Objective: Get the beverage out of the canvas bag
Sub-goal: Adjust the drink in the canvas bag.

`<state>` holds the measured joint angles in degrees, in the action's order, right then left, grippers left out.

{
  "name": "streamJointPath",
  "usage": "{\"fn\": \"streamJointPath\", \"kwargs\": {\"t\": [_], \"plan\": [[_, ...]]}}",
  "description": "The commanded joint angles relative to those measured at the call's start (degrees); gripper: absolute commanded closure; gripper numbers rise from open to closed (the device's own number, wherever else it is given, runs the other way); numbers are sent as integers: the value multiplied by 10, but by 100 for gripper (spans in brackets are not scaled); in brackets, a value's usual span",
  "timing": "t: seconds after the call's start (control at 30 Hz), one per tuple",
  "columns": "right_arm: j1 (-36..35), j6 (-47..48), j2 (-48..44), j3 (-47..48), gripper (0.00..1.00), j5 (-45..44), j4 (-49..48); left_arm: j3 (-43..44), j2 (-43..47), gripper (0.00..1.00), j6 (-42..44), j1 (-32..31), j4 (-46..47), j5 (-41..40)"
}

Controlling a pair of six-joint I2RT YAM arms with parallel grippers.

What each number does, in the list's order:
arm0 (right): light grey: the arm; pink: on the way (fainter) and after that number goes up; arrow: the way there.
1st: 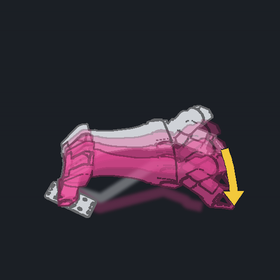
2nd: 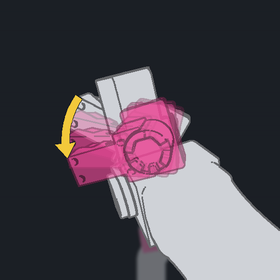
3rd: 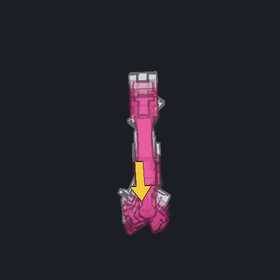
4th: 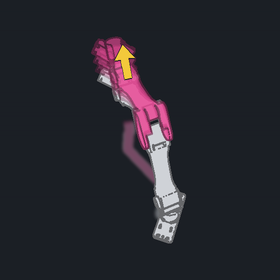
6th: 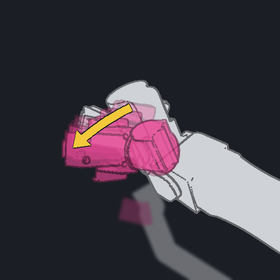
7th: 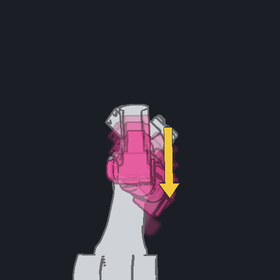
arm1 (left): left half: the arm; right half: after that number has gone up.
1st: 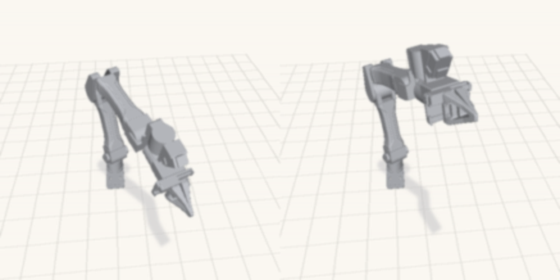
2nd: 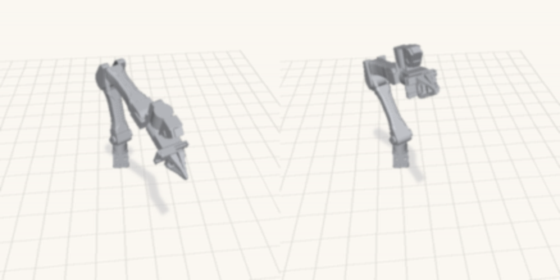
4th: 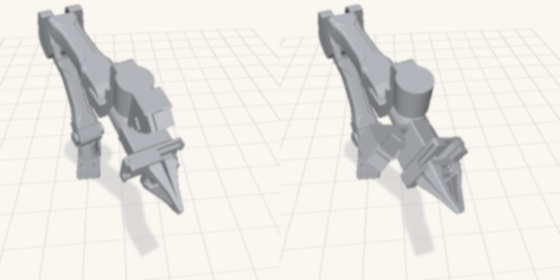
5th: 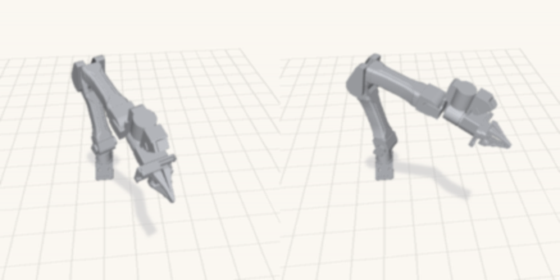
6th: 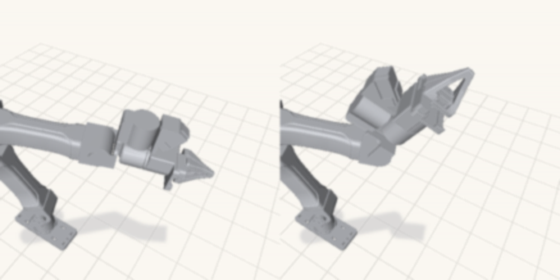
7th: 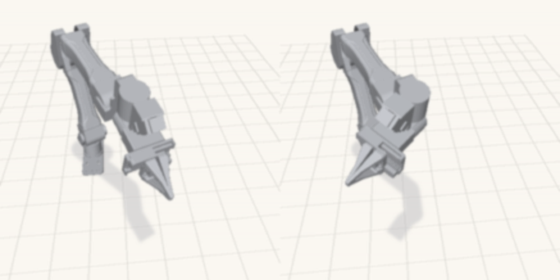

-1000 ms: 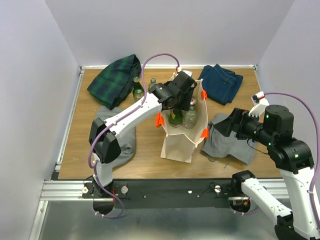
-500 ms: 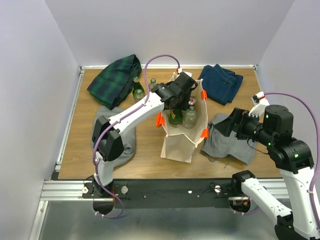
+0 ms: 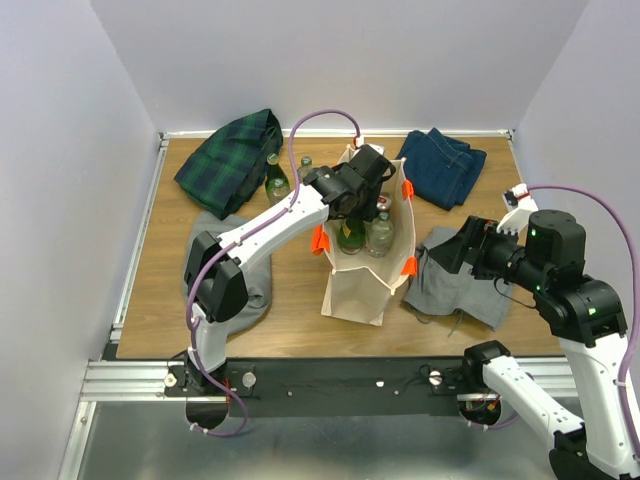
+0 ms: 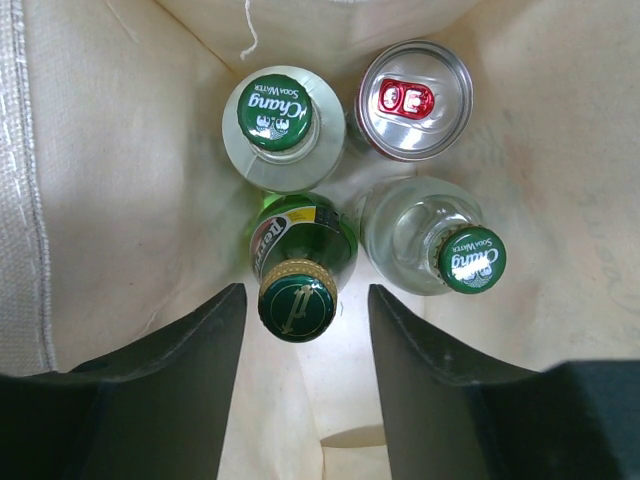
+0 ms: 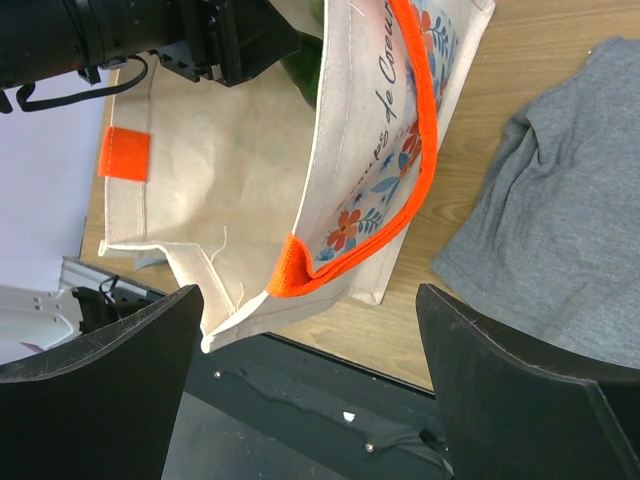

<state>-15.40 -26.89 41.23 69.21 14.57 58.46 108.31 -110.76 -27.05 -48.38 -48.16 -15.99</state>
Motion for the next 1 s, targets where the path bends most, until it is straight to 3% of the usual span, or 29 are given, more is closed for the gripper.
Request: {"fn": "streamJointPath", "kwargs": {"t": [0.0, 0.97], "plan": [[-2, 4, -5, -9, 4, -10, 4, 23, -8, 43, -2, 2, -9, -1], [-2, -6, -20, -28, 4, -4, 1, 0, -10, 45, -3, 2, -11, -12]]}}
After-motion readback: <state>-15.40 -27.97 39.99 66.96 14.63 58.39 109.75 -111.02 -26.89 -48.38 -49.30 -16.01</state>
